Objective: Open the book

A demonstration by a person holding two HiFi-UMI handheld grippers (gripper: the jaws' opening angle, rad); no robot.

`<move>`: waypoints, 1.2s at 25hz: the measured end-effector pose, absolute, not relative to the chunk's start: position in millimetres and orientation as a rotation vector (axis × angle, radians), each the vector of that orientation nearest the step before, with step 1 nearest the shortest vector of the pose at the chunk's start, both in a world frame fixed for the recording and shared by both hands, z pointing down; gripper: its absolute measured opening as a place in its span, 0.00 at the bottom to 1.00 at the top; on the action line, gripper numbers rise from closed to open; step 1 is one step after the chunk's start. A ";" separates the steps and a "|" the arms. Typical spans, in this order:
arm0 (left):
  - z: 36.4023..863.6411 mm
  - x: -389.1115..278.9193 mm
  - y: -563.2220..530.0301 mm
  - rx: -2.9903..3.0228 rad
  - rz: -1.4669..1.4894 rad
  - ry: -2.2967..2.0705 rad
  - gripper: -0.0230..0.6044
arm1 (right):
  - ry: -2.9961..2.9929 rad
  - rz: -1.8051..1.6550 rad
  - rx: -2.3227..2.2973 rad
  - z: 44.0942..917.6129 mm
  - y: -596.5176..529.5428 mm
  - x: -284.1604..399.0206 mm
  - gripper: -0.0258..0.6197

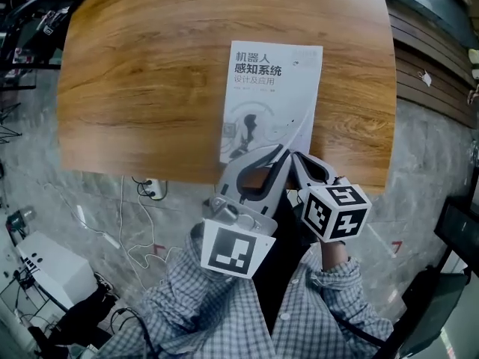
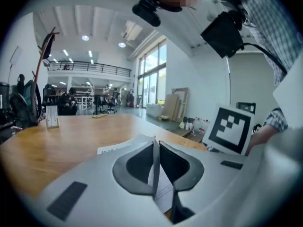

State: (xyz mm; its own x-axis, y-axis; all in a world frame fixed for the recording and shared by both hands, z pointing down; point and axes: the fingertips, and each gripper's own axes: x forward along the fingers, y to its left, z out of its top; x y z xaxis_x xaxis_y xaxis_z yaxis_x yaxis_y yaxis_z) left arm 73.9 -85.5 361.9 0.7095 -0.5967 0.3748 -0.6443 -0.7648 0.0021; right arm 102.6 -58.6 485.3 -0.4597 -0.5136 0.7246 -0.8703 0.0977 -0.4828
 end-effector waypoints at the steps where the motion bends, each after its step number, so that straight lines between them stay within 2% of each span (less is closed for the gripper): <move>1: 357.1 68.1 -88.6 2.763 0.501 -1.027 0.11 | -1.996 1.271 1.347 486.4 -58.4 101.5 0.07; 6: 334.1 30.3 -104.3 2.532 0.206 -1.168 0.11 | -1.950 1.193 1.307 488.4 -58.7 99.0 0.07; 13: 318.9 -46.1 -112.6 2.329 0.061 -1.328 0.11 | -1.915 1.181 1.283 487.0 -57.7 96.9 0.07; 23: 348.0 -150.0 -119.4 1.983 -0.112 -1.488 0.11 | -1.867 1.178 1.264 483.5 -59.8 89.9 0.07; 30: 394.8 -194.4 -117.0 1.814 -0.046 -1.545 0.11 | -1.840 1.193 1.284 484.5 -61.6 88.5 0.07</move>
State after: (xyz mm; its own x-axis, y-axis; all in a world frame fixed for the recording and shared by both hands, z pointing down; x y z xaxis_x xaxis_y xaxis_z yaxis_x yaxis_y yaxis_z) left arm -194.4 -117.0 394.8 0.2740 -0.8650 0.4203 -0.8386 -0.0009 0.5448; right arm 88.5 -61.6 484.5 -0.3589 -0.4026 0.8421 -0.9330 0.1313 -0.3349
